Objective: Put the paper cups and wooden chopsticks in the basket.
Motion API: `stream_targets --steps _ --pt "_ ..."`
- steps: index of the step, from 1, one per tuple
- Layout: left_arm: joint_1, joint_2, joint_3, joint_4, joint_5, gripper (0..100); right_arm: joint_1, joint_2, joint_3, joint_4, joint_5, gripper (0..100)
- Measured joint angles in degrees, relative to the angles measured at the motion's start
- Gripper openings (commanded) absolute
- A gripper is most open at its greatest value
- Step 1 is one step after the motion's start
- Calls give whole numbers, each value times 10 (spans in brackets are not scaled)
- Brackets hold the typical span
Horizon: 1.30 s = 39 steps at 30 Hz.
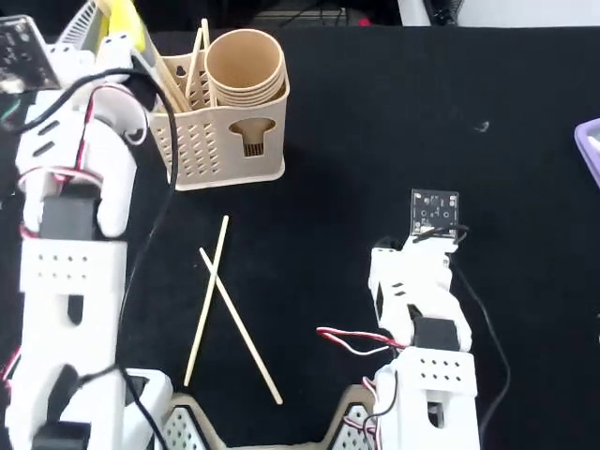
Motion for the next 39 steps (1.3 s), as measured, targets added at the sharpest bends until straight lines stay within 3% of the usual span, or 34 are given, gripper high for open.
stream_targets --steps 9,14,32,36,39 --pt "0 111 1 -5 0 34 0 0 0 0 0 11" --pt "0 125 1 17 0 135 0 0 0 0 0 11" --pt "0 137 1 34 0 123 0 0 0 0 0 11" --pt "-13 118 1 91 0 128 0 0 0 0 0 11" --pt "-36 64 1 202 -18 128 0 0 0 0 0 11"
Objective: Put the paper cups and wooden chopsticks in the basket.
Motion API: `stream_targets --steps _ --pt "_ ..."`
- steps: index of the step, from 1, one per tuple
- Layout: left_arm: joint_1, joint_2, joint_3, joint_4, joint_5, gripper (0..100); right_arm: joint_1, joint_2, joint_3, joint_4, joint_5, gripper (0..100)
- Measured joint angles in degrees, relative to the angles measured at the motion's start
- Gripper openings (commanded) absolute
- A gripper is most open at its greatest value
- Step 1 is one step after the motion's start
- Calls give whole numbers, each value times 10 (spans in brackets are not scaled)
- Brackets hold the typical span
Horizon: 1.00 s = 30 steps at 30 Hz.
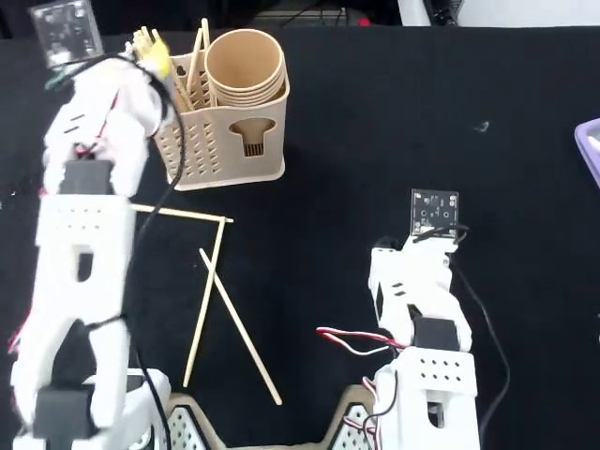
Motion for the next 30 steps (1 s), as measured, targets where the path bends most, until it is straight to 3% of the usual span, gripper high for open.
stream_targets --steps 3,6,9,14,22,30 --pt "-17 -36 2 138 -88 129 -2 0 0 0 0 11" --pt "-40 -28 51 214 -172 211 -2 0 0 0 0 11" --pt "-103 23 78 246 -162 234 -2 0 0 0 0 11" --pt "-181 168 48 311 -40 232 -2 0 0 0 0 11" --pt "-190 406 -110 324 270 232 -2 0 0 0 0 11" --pt "-193 527 -223 324 344 231 -2 0 0 0 0 11"
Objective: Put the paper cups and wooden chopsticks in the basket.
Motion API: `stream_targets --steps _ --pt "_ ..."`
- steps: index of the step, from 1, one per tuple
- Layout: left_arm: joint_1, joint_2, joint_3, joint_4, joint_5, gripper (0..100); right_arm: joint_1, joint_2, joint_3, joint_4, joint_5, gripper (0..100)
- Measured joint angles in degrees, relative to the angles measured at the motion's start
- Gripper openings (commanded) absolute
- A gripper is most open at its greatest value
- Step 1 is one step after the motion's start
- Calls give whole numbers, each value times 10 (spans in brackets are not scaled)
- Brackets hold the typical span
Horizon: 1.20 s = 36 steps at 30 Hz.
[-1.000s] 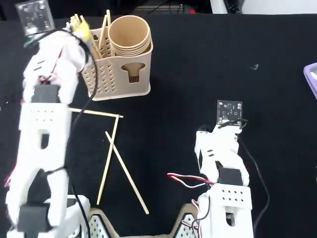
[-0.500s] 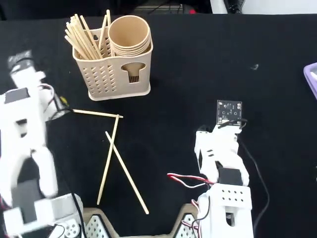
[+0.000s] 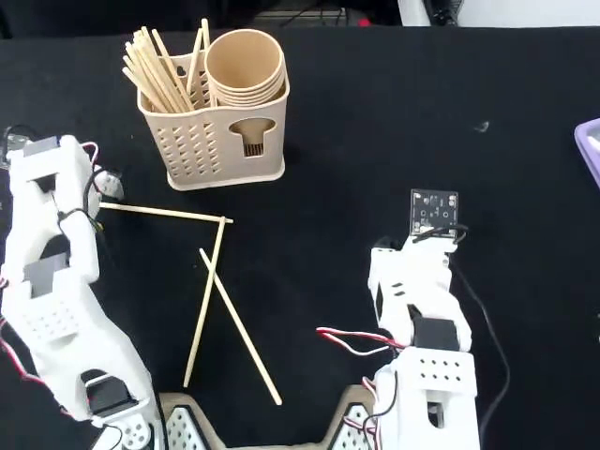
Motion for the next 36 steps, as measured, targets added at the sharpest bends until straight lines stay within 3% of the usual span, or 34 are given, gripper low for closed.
stream_targets --steps 11,16,25,36 --pt "-1 93 -103 29 12 221 0 0 0 0 0 11" --pt "0 105 -149 93 15 23 0 0 0 0 0 11" --pt "-1 113 -239 218 13 33 0 0 0 0 0 11" --pt "-1 119 -273 241 -7 31 0 0 0 0 0 11"
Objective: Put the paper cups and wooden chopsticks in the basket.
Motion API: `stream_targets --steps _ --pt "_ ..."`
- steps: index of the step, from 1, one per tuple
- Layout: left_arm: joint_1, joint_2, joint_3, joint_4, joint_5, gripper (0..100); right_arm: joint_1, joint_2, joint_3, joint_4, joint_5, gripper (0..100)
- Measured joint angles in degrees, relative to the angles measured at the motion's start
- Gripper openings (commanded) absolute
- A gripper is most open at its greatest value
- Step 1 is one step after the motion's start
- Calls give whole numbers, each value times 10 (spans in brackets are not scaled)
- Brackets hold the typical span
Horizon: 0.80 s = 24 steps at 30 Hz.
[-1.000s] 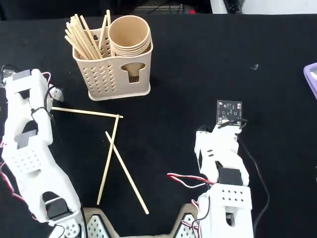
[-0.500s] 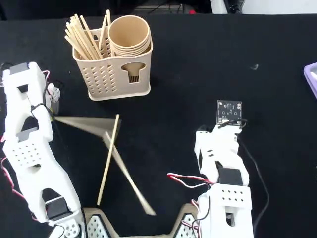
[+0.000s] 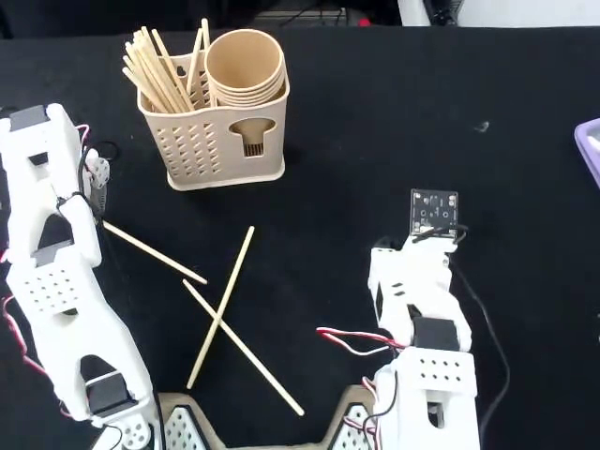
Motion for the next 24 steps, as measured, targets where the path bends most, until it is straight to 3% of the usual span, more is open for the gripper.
stream_targets --steps 11,20,24 --pt "0 0 -338 85 -11 31 0 0 0 0 0 11" --pt "-33 -1 -546 91 -149 30 0 0 0 0 0 11" --pt "-37 -5 -599 91 -163 30 0 0 0 0 0 11"
